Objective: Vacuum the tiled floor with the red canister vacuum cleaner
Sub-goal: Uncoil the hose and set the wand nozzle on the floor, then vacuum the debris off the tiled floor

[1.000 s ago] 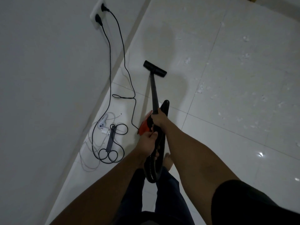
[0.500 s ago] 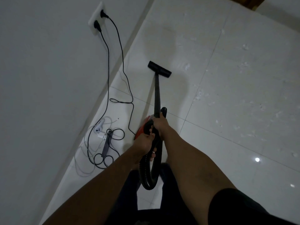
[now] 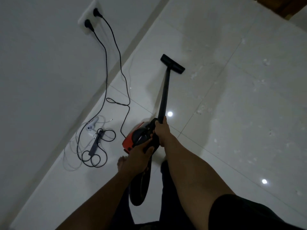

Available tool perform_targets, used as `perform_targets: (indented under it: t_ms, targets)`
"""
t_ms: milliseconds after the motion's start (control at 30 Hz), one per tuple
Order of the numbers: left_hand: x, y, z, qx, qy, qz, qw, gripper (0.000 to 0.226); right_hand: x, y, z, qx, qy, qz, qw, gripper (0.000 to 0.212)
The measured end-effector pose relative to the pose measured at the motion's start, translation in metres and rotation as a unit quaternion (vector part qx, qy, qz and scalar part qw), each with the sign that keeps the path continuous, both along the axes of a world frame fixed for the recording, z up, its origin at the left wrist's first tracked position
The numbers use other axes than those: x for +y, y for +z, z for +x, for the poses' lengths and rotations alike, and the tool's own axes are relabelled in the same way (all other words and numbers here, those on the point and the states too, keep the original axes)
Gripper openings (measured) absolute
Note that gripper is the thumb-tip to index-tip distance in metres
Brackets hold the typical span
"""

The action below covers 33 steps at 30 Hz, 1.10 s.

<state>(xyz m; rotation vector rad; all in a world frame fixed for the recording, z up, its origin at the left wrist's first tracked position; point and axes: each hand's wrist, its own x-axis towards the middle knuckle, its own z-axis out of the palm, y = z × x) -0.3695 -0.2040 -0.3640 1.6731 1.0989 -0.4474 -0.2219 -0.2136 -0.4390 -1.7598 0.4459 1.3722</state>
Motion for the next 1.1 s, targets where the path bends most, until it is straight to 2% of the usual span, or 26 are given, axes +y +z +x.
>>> perform_targets:
  t_ms: [100, 267, 400, 633, 700, 800, 900, 1100]
  targets:
    - [-0.009, 0.004, 0.036, -0.028, 0.021, -0.014, 0.999, 0.051, -0.006, -0.002, 0.031, 0.003, 0.009, 0.005, 1.000, 0.060]
    - [-0.009, 0.000, 0.077, -0.036, -0.002, -0.024, 0.999, 0.065, -0.003, -0.007, 0.073, 0.013, 0.001, 0.010, 1.000, 0.058]
    - [-0.003, -0.005, 0.091, -0.062, 0.011, -0.013, 0.998, 0.047, 0.004, -0.007, 0.089, -0.005, 0.028, 0.002, 1.000, 0.057]
    - [0.020, -0.009, 0.102, -0.077, 0.013, -0.018, 0.997, 0.033, 0.022, -0.001, 0.099, -0.036, 0.057, -0.018, 0.998, 0.056]
    - [0.028, -0.009, 0.107, -0.068, 0.013, -0.018, 0.997, 0.032, 0.031, -0.002, 0.104, -0.052, 0.075, -0.024, 0.996, 0.055]
    - [0.043, -0.001, 0.120, -0.059, 0.000, -0.020, 0.998, 0.032, 0.044, 0.003, 0.114, -0.049, 0.051, -0.030, 0.997, 0.056]
    - [0.059, 0.005, 0.136, -0.068, 0.007, -0.028, 0.997, 0.023, 0.059, 0.009, 0.130, -0.037, 0.047, -0.035, 0.998, 0.058]
    - [0.107, 0.009, 0.176, -0.060, 0.020, -0.078, 0.995, 0.032, 0.105, 0.014, 0.168, -0.052, 0.031, -0.078, 0.995, 0.063]
